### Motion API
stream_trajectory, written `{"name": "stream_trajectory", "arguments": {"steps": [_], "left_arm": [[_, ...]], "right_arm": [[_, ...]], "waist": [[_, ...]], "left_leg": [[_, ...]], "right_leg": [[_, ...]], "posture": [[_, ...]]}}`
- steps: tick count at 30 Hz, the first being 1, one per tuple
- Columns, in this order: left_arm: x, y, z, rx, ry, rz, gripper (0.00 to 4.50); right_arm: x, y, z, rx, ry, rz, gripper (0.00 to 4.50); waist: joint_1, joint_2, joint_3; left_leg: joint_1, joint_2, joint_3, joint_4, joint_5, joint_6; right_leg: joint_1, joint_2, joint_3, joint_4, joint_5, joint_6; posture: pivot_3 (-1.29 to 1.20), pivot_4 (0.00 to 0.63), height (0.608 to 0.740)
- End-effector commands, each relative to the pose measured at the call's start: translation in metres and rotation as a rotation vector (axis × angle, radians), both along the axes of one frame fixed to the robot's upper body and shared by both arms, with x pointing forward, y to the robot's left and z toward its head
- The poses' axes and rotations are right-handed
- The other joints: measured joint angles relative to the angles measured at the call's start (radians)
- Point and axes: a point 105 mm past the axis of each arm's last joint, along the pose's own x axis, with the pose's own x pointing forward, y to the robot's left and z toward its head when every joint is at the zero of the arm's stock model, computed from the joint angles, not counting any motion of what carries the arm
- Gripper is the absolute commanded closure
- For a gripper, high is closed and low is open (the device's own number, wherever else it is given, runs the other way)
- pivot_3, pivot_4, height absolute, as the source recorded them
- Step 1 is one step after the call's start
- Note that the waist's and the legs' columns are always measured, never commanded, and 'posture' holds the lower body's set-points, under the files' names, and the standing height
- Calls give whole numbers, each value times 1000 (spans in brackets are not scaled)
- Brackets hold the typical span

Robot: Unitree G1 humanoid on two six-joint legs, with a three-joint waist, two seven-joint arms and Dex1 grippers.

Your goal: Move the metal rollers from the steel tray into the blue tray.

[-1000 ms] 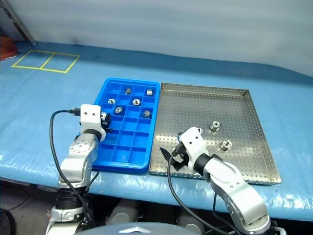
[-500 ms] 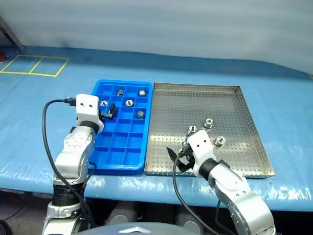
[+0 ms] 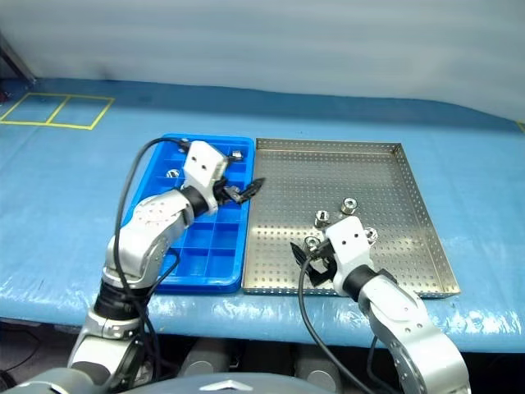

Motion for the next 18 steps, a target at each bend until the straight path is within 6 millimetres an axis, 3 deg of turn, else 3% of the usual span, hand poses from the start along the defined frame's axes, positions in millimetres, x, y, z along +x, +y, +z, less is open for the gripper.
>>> {"name": "stream_trajectory", "arguments": {"steps": [1, 6, 12, 18], "left_arm": [[-9, -33, -6, 53, 66, -215, 47], [-11, -63, -26, 102, 170, -344, 47], [3, -99, -39, 83, 182, -309, 47], [24, -117, -50, 90, 191, -194, 47]], "right_arm": [[-9, -9, 10, -12, -43, -57, 0], [-19, -29, 4, -39, -23, -199, 0], [-29, -33, 3, -32, -21, -272, 0], [-32, -33, 3, -23, -31, -299, 0]], "waist": [[-10, 0, 0], [-38, 0, 0], [-69, 0, 0], [-92, 0, 0]], "left_leg": [[0, 0, 0, 0, 0, 0], [0, 0, 1, 0, 0, 0], [0, 0, 2, 1, 0, 0], [0, 0, 3, 1, -1, 1]], "right_leg": [[0, 0, 0, 0, 0, 0], [0, 0, 1, 0, 0, 1], [-1, 0, 2, 1, 0, 1], [-1, 0, 4, 0, 0, 2]], "posture": [[18, 150, 740], [-49, 150, 740], [-145, 150, 740], [-178, 150, 740]]}}
